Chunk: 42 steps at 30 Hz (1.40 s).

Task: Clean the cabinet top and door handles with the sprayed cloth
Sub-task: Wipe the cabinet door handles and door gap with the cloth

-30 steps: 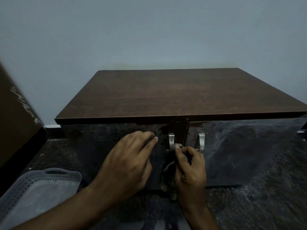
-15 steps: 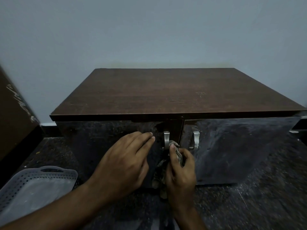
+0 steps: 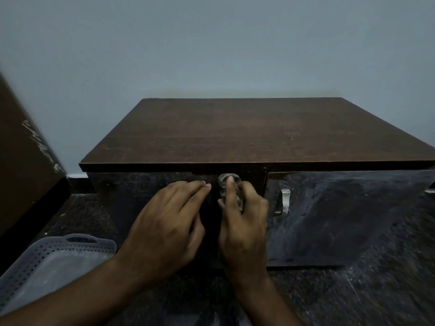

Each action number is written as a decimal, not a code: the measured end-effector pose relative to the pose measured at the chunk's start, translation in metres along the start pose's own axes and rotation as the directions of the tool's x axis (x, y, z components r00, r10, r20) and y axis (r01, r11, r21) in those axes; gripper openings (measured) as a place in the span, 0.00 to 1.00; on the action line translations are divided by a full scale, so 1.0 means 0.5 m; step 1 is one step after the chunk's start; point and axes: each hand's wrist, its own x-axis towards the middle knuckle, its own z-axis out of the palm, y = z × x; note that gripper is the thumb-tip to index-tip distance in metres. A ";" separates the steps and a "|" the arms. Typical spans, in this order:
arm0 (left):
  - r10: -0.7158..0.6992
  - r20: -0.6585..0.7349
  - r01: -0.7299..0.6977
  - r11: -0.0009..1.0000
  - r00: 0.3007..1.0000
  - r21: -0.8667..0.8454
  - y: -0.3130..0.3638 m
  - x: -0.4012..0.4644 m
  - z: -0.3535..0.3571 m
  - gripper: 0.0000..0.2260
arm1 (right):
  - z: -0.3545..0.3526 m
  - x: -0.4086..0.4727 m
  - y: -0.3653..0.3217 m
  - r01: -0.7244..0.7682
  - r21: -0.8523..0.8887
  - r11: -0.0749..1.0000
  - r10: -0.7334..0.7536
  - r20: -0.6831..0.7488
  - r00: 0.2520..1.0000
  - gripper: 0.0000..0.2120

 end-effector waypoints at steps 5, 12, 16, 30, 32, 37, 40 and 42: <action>-0.009 0.021 0.009 1.000 1.000 -0.016 -0.004 -0.010 0.001 0.21 | -0.002 -0.023 0.016 0.078 0.037 0.996 -0.079 0.040 0.996 0.17; -0.025 0.025 0.027 0.997 0.999 -0.072 -0.004 -0.018 0.001 0.19 | -0.001 0.015 0.000 0.143 0.078 0.987 -0.144 0.007 0.990 0.17; -0.038 0.009 0.039 0.996 0.999 -0.081 0.001 -0.016 0.009 0.19 | 0.002 -0.045 0.025 0.225 0.013 0.974 -0.223 0.195 0.955 0.17; 0.009 0.045 -0.005 0.996 0.999 -0.086 0.008 -0.016 0.024 0.19 | 0.001 -0.029 0.002 0.034 -0.304 0.952 -0.063 -0.089 0.994 0.09; 0.009 0.048 -0.005 0.996 0.999 -0.088 0.006 -0.017 0.023 0.20 | -0.003 -0.002 -0.007 0.012 -0.291 0.957 -0.062 -0.162 0.985 0.07; 0.016 0.033 -0.013 0.996 0.999 -0.092 0.003 -0.016 0.022 0.20 | -0.001 0.015 -0.018 -0.014 -0.320 0.947 -0.049 -0.188 0.981 0.06; 0.015 0.032 -0.011 0.995 0.999 -0.099 0.002 -0.016 0.024 0.19 | 0.003 -0.020 -0.010 -0.027 -0.312 0.950 -0.010 -0.116 0.993 0.06; 0.024 0.035 -0.020 0.994 0.999 -0.105 0.004 -0.015 0.025 0.19 | 0.002 -0.020 -0.010 -0.024 -0.293 0.956 -0.008 -0.108 0.994 0.06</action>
